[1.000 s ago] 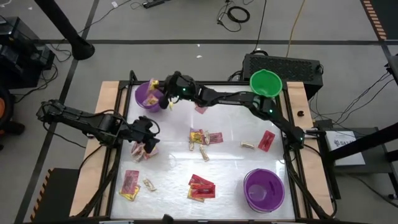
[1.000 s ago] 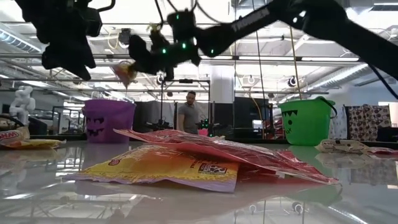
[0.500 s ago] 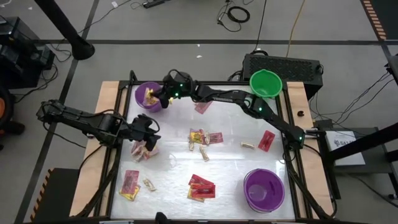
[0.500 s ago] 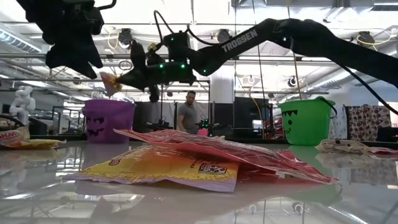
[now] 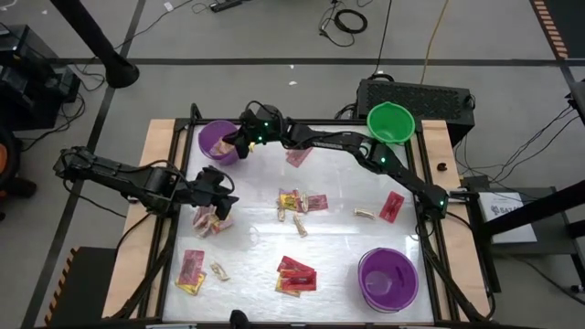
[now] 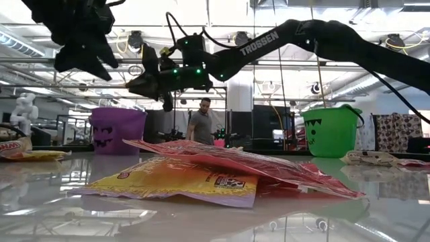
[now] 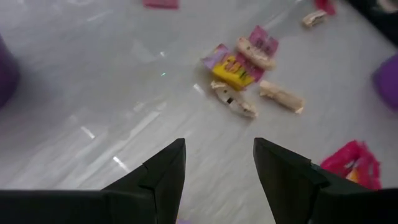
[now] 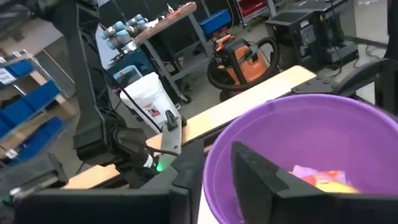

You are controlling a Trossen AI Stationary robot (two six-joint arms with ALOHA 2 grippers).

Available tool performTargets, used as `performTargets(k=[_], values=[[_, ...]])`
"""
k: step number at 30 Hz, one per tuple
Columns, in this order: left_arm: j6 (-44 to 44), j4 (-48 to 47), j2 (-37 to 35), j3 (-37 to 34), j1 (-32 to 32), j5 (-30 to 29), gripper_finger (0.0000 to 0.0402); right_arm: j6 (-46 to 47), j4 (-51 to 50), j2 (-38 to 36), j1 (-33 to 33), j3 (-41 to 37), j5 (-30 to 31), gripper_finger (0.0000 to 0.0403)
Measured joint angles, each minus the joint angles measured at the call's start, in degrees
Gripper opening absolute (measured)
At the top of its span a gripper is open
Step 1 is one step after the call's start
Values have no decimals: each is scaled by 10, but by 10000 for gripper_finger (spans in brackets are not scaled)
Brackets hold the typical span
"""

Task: Sort candy by brand, put in halloween buckets
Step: Put the yellow candy into the top violet bucket

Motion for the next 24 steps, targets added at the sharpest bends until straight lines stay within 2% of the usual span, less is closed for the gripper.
performTargets(k=[2,8,13,16,19,22,24], values=[[6,26,-6,0,0,0,196,22,-2,-7,-3,-1,-24,91],[83,124,-76,7,2,-1,196,24,-14,-56,-11,0,-178,104],[196,176,-153,49,15,-59,196,17,-45,-68,10,0,-267,105],[280,201,-189,65,25,-124,196,14,-59,-68,30,0,-281,105],[328,198,-212,69,40,-188,196,-62,-123,-68,63,0,-277,105],[331,173,-216,68,59,-201,196,-171,-204,-68,101,-1,-276,105],[329,144,-213,67,68,-191,196,-249,-250,-68,125,-1,-250,105]])
